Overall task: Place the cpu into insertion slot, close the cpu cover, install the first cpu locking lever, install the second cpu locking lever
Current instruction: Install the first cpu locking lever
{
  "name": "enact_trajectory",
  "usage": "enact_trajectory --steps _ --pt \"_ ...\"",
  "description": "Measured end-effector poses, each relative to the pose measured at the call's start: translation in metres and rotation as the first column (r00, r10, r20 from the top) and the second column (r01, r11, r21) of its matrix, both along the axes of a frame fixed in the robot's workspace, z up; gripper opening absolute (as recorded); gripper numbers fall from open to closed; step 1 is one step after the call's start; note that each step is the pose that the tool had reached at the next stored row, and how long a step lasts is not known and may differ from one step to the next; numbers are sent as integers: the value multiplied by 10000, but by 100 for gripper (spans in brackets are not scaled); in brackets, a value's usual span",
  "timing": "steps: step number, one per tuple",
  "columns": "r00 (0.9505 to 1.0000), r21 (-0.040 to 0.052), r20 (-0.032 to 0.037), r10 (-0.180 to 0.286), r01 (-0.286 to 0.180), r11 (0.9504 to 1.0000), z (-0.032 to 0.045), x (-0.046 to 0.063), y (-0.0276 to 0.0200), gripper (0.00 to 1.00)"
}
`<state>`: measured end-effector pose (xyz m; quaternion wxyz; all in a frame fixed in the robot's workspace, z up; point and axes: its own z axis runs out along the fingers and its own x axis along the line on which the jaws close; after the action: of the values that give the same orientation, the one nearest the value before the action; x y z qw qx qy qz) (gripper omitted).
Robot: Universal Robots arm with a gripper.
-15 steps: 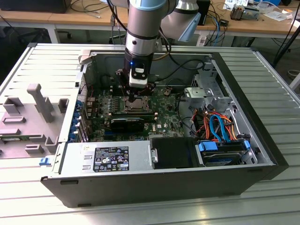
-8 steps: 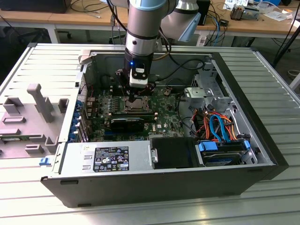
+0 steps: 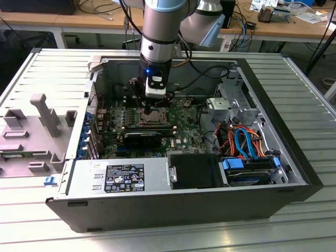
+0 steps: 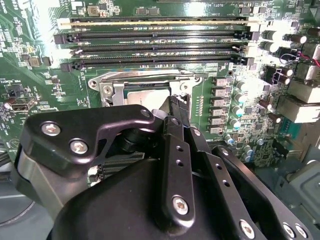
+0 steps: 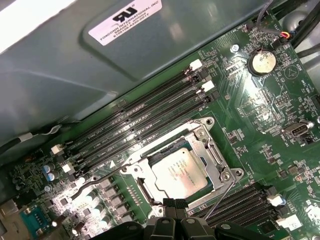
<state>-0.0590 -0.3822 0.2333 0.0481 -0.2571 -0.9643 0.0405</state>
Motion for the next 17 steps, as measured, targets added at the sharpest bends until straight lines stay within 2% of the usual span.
enact_trajectory --steps 17 --pt "9998 1 1 184 -184 9998 0 0 0 11"
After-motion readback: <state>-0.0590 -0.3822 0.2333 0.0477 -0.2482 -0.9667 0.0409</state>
